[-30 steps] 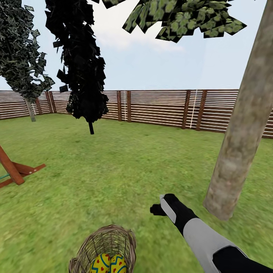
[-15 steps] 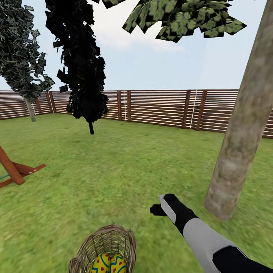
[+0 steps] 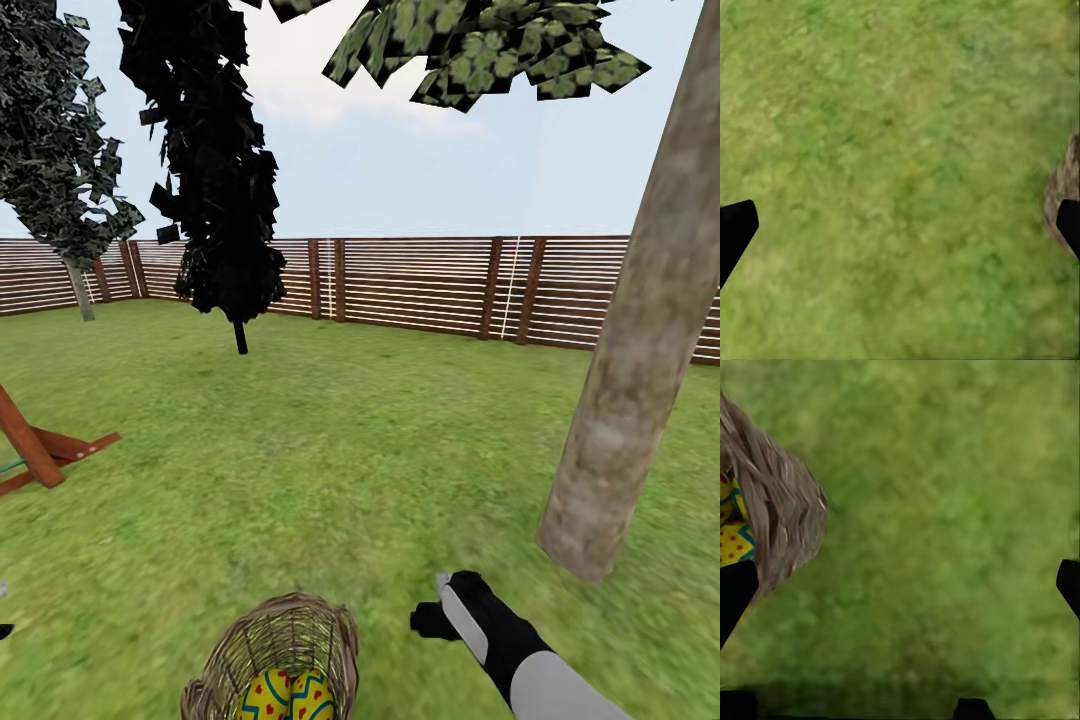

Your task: Take the three Easter eggs out of the wicker basket on the lawn in the garden, then place them on the lawn next to a single tree (choose any tree) so that all three eggs are next to the same tree and none are left in the basket.

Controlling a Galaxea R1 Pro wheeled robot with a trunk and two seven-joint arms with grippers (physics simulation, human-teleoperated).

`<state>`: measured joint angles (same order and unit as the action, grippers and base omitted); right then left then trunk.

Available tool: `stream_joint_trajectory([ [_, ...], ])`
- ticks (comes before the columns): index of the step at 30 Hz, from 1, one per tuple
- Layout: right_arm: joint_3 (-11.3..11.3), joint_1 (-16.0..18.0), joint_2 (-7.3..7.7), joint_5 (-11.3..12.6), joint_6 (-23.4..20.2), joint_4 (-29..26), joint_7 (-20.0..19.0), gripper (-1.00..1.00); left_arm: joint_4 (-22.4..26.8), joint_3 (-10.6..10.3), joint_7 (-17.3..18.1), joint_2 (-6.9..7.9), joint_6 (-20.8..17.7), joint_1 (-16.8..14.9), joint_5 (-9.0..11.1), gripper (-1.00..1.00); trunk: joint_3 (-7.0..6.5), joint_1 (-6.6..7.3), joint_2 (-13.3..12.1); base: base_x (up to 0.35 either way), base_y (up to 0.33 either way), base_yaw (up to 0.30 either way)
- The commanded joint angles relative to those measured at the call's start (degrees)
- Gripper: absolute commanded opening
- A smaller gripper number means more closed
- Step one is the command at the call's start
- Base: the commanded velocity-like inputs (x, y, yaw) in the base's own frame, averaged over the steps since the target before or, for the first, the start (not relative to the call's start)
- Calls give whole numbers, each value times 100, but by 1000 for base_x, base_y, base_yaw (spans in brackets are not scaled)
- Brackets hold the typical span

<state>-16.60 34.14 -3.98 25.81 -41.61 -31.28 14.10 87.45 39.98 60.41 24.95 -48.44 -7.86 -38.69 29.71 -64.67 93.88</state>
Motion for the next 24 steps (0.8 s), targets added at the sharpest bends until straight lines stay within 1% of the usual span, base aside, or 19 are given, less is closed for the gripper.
stream_joint_trajectory([
  [1,-30,44,7,54,-14,-16,51,100,6,-64,46,-42,-88,-96,-71,100,5,1,4,0,0,0],
  [2,-29,25,12,53,-14,-30,50,100,5,-223,6,-184,-209,-267,-96,100,5,1,4,0,0,0],
  [5,-28,9,16,50,-13,-41,50,100,-7,-501,-130,-442,-325,-484,-161,100,5,1,4,0,0,0],
  [6,-28,5,17,52,-13,-46,52,100,-36,-651,-292,-600,-369,-578,-209,100,5,1,4,0,0,0],
  [7,-28,1,18,52,-13,-47,53,100,-52,-709,-395,-673,-383,-613,-226,100,5,1,4,0,0,0],
  [8,-28,-2,19,53,-13,-50,55,100,-74,-802,-618,-823,-402,-665,-252,100,5,1,4,0,0,0],
  [10,-28,-4,19,54,-13,-51,56,100,-88,-874,-825,-984,-413,-716,-268,100,5,1,4,0,0,0],
  [11,-28,-4,20,55,-13,-55,57,100,-102,-934,-994,-1156,-414,-780,-281,100,5,1,4,0,0,0],
  [13,-28,-4,20,55,-13,-58,57,100,-115,-985,-1123,-1305,-411,-842,-290,100,5,1,4,0,0,0],
  [14,-28,-7,20,53,-13,-59,58,100,-126,-1024,-1210,-1407,-408,-882,-296,100,5,1,4,0,0,0],
  [16,-28,-6,20,52,-13,-60,58,100,-139,-1079,-1267,-1485,-406,-908,-299,100,5,1,4,0,0,0],
  [17,-28,-5,20,50,-13,-61,58,100,-157,-1196,-1312,-1555,-405,-926,-302,100,5,1,4,0,0,0],
  [19,-27,-6,20,51,-13,-62,58,100,-172,-1352,-1352,-1610,-404,-938,-303,100,5,1,4,0,0,0],
  [20,-27,-5,20,51,-13,-62,58,100,-182,-1505,-1398,-1649,-404,-947,-304,100,5,1,4,0,0,0],
  [22,-27,-6,20,52,-13,-62,57,100,-195,-1658,-1485,-1704,-403,-955,-305,100,5,1,4,0,0,0],
  [24,-27,-6,20,51,-13,-62,57,100,-209,-1722,-1530,-1757,-400,-958,-306,100,5,1,4,0,0,0],
])
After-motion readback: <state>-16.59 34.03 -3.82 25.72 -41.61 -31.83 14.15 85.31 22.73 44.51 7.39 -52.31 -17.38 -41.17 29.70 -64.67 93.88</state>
